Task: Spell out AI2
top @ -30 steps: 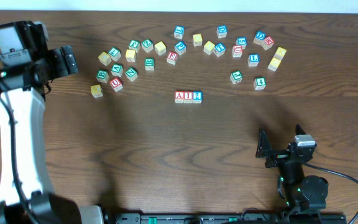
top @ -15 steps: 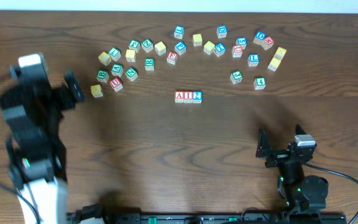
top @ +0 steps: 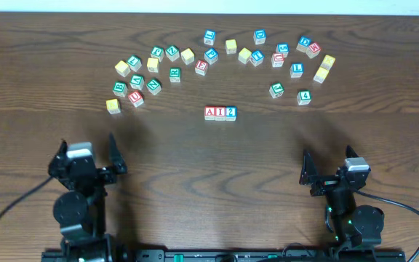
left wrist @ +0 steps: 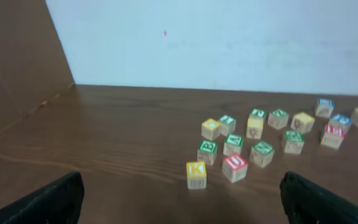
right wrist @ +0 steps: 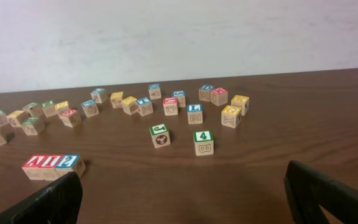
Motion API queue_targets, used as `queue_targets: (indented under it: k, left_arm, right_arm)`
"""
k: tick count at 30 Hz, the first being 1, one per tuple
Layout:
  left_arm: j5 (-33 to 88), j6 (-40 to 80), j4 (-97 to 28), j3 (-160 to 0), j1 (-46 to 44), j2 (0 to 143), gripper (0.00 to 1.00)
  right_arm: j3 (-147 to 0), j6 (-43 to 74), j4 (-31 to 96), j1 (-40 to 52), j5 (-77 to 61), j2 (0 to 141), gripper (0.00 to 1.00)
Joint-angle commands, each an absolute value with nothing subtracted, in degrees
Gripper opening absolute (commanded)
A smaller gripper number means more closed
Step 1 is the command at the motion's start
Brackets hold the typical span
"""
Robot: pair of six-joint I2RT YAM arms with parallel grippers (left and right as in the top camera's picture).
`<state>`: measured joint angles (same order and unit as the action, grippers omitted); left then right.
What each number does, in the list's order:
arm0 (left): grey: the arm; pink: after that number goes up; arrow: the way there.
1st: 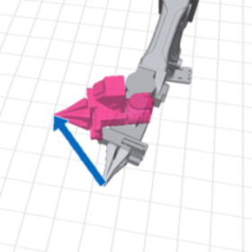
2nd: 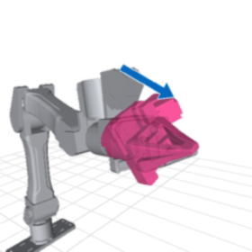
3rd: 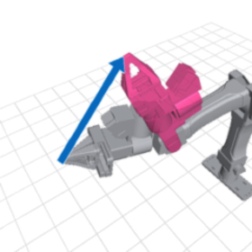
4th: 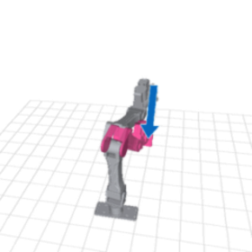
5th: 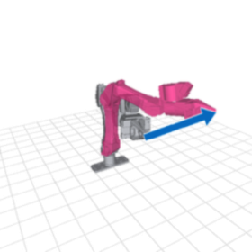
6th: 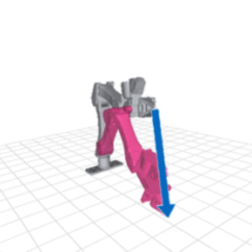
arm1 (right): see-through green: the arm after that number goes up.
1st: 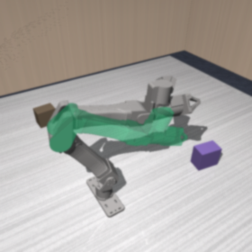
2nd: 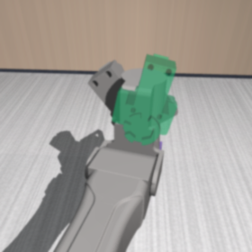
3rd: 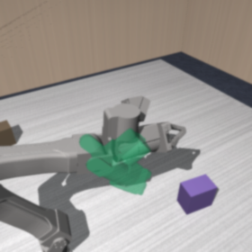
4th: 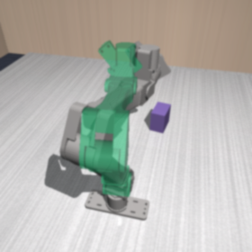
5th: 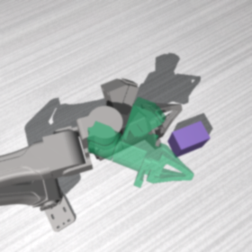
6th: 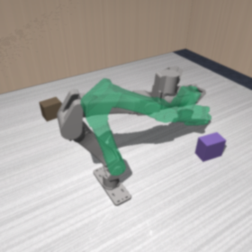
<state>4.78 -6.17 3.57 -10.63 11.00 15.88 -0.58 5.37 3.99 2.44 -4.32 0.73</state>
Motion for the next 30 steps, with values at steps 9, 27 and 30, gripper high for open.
queue_targets:
  k: [9, 27, 30]
  left_arm:
    - [5.26, -11.86, 3.97, -1.89, 9.13, 5.78, 0.99]
    - [5.37, -11.49, -3.77, -0.23, 8.64, 0.10, 0.99]
    - [5.32, -10.26, -3.68, -0.23, 8.64, 0.08, 0.99]
  right_arm:
    - [-0.36, 4.60, 4.01, 2.94, -4.49, 0.38, 0.99]
    - [-0.36, 4.60, 4.01, 2.94, -4.49, 0.38, 0.99]
    - [-0.36, 4.60, 4.01, 2.94, -4.47, 0.38, 0.99]
